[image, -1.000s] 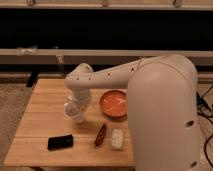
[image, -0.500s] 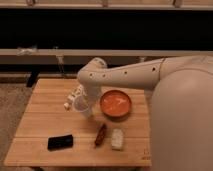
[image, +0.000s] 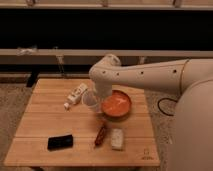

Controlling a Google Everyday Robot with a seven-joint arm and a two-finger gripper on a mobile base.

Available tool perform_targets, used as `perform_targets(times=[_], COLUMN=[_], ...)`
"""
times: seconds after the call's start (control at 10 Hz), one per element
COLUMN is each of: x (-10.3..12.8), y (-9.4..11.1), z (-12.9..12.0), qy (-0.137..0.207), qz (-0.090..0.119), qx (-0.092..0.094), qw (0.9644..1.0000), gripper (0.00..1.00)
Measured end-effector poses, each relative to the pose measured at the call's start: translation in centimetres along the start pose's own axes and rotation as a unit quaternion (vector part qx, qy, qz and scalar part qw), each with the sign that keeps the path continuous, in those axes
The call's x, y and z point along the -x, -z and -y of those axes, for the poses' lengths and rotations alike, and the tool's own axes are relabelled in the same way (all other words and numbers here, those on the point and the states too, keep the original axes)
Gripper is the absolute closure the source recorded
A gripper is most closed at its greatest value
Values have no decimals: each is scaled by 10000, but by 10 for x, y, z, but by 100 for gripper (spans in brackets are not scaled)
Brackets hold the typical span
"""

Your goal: Place the ceramic cup in the ceramic bowl

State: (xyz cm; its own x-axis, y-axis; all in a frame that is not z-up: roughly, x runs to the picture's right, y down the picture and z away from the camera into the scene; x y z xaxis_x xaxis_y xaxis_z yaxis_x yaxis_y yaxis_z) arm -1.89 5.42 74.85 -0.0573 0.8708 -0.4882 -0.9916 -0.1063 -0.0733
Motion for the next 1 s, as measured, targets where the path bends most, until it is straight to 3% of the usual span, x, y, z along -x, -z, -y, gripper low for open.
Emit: perform_targets(times=[0.3, 0.6, 0.7, 0.9, 1.0], x=[10, 26, 28, 36, 37], y=[5, 1, -2, -15, -24], z=[29, 74, 77, 95, 99], qy=[-313, -733, -829, -1047, -1153], qz=[64, 72, 38, 18, -14], qx=[-102, -293, -300, -336, -268], qw=[9994, 9969, 9961, 9939, 9930], gripper=[100, 100, 98, 80, 69])
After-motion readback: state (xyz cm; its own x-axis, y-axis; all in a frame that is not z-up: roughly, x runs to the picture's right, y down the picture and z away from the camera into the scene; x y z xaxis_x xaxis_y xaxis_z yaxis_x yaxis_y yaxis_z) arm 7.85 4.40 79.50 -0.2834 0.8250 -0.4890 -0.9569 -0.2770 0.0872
